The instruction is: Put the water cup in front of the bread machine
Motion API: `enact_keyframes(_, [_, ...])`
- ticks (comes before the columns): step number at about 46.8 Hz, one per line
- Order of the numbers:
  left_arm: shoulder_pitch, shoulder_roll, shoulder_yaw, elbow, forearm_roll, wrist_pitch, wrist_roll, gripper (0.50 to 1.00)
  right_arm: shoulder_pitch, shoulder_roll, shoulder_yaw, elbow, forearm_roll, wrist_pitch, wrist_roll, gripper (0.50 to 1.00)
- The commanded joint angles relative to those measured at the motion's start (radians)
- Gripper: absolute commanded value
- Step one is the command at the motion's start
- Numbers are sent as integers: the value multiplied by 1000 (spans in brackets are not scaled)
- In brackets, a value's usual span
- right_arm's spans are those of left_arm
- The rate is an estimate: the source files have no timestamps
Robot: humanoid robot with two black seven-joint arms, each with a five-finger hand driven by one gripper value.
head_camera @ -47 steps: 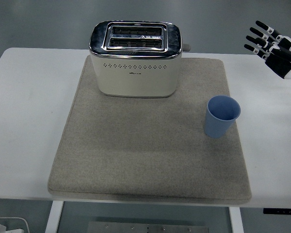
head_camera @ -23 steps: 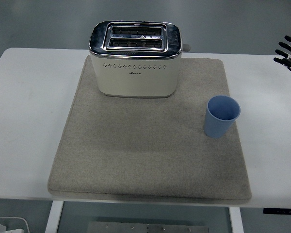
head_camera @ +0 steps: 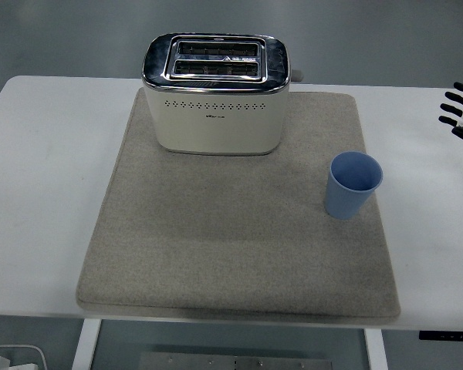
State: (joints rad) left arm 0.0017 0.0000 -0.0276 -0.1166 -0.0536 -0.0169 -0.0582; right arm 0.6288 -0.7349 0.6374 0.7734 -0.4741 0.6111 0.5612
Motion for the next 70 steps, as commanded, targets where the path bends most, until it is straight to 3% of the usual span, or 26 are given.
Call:
enact_keyframes(1, [0,0,0,0,0,0,0,1000,-29,-3,1,26,-20,0,14,940])
enact_keyframes(10, [0,0,0,0,0,0,0,1000,-89,-11,1,78,-80,0,49,940])
enact_keyframes(26, [0,0,0,0,0,0,0,1000,-139,28,5,110,-112,0,50,940])
enact_keyframes(52, [0,0,0,0,0,0,0,1000,-156,146,21,112,-182,0,50,940])
enact_keyframes(70, [0,0,0,0,0,0,0,1000,-152,187,19,112,-205,0,50,940])
